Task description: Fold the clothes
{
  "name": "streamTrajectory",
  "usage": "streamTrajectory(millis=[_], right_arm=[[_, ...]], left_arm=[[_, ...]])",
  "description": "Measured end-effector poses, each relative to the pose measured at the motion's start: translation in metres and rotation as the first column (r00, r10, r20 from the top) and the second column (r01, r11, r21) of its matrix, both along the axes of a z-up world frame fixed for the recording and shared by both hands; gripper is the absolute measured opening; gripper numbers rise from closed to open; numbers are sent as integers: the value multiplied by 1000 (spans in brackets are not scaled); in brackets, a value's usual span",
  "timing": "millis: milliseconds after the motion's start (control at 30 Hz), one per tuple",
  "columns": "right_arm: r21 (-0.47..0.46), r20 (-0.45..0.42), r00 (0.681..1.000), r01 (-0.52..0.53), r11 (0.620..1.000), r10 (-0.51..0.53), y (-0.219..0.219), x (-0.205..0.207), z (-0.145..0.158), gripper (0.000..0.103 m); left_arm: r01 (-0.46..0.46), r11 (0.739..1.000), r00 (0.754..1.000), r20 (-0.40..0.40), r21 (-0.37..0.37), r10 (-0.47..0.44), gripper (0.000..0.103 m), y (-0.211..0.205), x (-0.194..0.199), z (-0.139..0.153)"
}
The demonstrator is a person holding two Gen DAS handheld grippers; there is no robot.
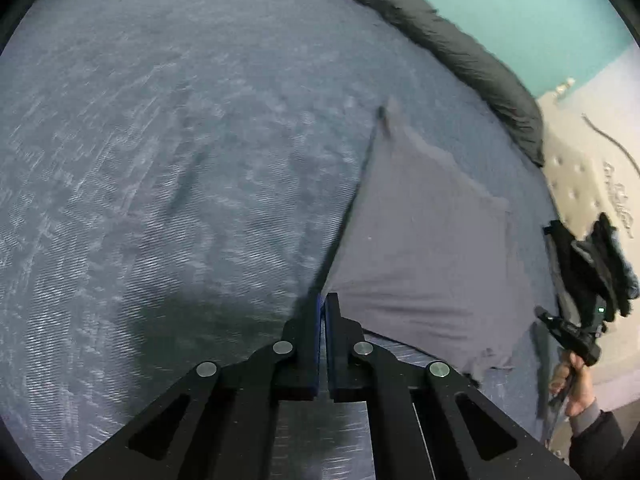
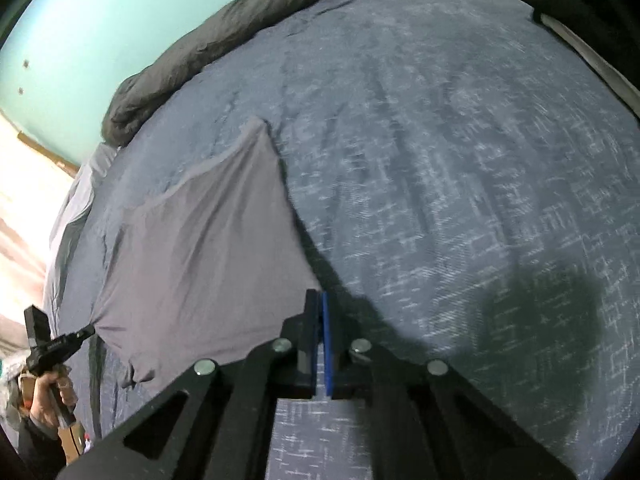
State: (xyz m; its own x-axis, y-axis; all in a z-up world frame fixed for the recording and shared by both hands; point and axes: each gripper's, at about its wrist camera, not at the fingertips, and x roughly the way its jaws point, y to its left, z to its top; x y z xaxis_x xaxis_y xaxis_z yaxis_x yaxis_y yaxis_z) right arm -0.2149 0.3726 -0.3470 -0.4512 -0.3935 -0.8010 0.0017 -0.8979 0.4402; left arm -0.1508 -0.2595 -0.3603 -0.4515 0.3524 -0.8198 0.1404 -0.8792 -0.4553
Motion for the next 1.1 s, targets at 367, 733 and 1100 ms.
streamTrajectory(millis=[367,733,1100], right_arm=[[11,25,998,66,998,-66,9,1,-8,1],[132,9,1000,-6,991,5,-19,8,-3,32],[124,9,953,-301,946,302,-124,65,24,45]], left_arm=[[-18,1000,1000,14,-13,19,2,-11,11,-9],[4,997,1000,10,-73,-3,7,-3,25,2],[308,939,949,-23,-155,-315,41,126,63,27]])
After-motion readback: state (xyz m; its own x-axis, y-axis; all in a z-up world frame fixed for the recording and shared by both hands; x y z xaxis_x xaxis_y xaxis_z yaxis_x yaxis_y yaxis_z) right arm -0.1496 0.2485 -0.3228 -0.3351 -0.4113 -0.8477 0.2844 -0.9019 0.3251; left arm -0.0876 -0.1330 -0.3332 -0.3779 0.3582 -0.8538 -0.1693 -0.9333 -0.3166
